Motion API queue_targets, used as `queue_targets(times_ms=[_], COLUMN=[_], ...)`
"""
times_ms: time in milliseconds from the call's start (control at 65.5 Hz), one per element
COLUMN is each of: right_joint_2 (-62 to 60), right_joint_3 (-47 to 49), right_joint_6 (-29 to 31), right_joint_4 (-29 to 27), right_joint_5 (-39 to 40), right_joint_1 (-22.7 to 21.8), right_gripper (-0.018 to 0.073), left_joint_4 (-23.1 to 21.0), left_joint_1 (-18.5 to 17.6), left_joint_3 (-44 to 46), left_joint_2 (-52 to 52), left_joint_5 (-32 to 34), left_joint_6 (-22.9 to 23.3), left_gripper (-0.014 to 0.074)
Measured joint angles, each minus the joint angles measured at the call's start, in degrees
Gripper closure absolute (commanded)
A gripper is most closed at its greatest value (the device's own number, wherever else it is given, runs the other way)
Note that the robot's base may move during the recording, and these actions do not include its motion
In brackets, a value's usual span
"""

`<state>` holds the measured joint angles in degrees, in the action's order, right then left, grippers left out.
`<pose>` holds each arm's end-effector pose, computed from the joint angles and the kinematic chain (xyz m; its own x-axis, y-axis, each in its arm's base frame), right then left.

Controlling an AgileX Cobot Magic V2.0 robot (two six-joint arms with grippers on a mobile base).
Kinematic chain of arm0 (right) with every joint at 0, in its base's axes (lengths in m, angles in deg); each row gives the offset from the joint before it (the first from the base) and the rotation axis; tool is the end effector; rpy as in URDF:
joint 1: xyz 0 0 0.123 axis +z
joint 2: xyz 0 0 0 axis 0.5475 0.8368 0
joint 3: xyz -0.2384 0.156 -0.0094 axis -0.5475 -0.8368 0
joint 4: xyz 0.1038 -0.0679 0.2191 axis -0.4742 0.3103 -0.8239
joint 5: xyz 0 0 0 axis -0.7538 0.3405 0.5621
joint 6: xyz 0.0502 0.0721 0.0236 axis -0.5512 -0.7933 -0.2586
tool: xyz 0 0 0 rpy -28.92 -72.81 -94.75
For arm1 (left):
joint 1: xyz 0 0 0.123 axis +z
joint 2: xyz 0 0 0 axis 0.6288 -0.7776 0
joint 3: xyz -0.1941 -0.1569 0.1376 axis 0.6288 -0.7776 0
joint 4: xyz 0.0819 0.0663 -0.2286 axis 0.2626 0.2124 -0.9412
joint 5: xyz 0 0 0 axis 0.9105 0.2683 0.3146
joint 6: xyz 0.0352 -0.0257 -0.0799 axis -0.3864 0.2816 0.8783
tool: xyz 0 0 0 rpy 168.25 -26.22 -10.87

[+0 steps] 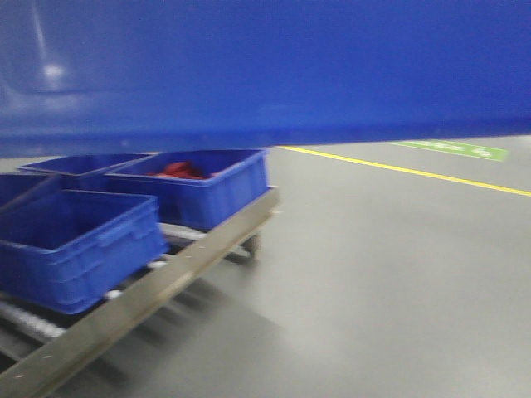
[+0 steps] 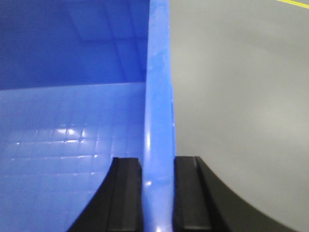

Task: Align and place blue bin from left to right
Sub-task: 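Hold the blue bin with both grippers while approaching another bin shelf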

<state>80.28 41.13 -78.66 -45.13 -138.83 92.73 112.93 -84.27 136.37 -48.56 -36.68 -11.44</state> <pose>0.1618 0.1786 0.4446 -0.5487 -0.0572 -0.8341 -0.2685 0.9568 0.1110 0.1984 -0.1176 0.4517 -0.5030 -0.0521 -0.8627 -0.0591 0.9979 -0.0258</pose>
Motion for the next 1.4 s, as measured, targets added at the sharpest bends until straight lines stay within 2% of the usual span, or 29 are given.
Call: queue_targets(times_ms=[1404], right_joint_2=[0.00], right_joint_3=[0.00], right_joint_6=[0.00], right_joint_4=[-0.11], right_joint_5=[0.00], right_joint_1=[0.00], right_gripper=[0.0637], left_joint_4=[0.11], left_joint_1=[0.00], left_joint_3=[0.00], left_joint_2=[0.10], left_joint_5=[0.00], left_joint_6=[0.00], left_gripper=[0.0707])
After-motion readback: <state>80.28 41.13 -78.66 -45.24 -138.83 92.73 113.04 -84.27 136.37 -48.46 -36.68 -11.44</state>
